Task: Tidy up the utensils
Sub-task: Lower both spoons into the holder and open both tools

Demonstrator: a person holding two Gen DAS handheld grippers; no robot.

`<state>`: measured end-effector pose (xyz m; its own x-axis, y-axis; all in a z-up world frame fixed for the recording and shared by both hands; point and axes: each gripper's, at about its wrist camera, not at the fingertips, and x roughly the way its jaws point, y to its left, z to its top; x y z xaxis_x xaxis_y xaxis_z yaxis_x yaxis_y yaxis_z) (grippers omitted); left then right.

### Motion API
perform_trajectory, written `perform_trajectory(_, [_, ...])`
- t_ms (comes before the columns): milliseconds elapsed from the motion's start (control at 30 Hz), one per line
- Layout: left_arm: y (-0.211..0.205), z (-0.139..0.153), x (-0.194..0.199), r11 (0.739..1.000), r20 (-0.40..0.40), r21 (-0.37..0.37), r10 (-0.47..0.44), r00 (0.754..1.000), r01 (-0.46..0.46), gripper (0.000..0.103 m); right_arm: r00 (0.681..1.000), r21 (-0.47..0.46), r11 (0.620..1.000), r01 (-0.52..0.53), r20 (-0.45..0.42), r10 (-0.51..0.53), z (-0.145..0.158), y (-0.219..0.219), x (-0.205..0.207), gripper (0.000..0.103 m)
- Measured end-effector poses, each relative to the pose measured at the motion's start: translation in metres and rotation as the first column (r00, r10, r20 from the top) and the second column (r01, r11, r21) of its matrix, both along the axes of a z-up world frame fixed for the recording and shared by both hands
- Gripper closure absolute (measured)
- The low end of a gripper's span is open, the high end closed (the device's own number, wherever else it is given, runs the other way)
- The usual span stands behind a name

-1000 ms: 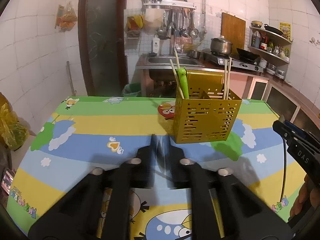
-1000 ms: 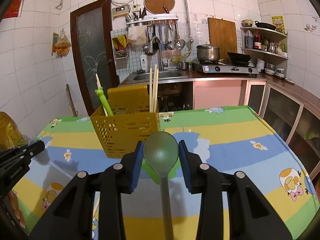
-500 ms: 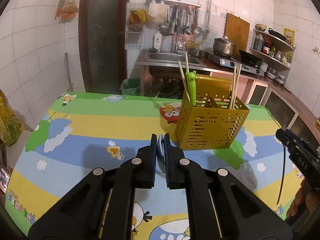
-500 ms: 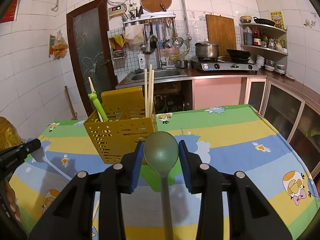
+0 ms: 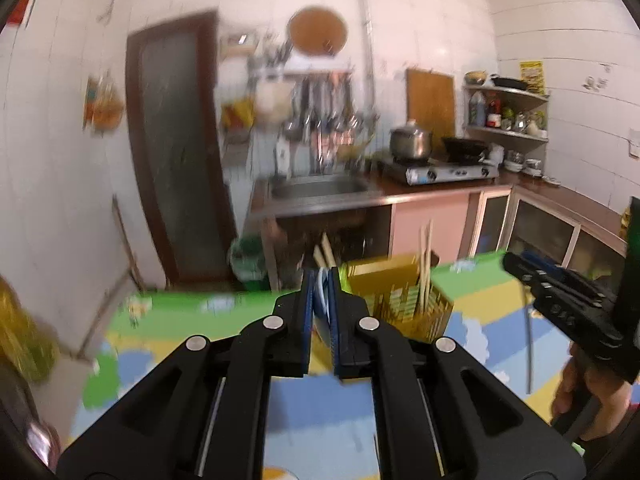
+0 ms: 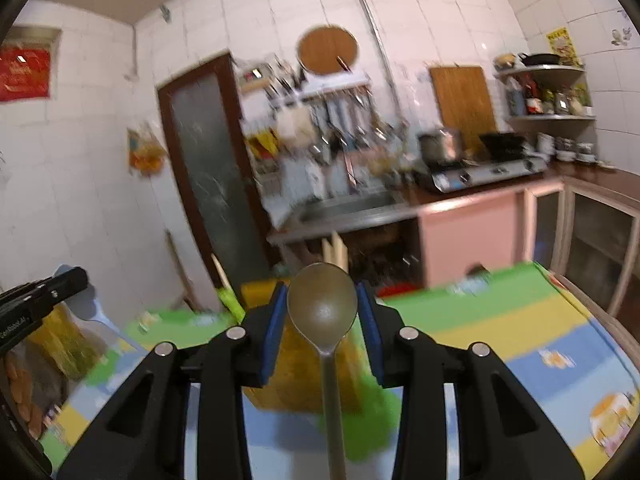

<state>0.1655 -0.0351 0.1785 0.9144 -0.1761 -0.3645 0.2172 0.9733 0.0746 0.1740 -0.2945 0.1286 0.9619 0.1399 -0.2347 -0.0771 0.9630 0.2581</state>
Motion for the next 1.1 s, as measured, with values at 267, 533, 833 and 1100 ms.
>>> perform_trajectory(267, [-0.03, 0.025, 0.029, 0.993, 0.074, 0.093, -0.075, 0.994, 0.068, 0.097, 0.984, 0.104, 0.994, -0.041, 0.177, 0.022, 0.021, 0.005, 0.042, 0.067])
perform_trajectory(533, [-0.034, -0.006, 0.082, 0.993, 0.008, 0.069, -0.1, 0.995, 0.099, 0.097, 0.965, 0.133, 0.991, -0.02, 0.263, -0.016, 0.002, 0.007, 0.092, 0.067])
perform_trajectory(833, [-0.032, -0.044, 0.116, 0.994, -0.033, 0.05, -0.098, 0.995, 0.099, 0.097, 0.962, 0.099, 0.995, 0.024, 0.268, -0.05, -0.02, 0.011, 0.127, 0.067])
perform_trajectory(1100, [-0.018, -0.072, 0.132, 0.997, -0.086, -0.042, -0.073, 0.994, 0.07, 0.097, 0.969, 0.018, 0.999, 0.049, 0.241, -0.052, -0.042, 0.018, 0.13, 0.067])
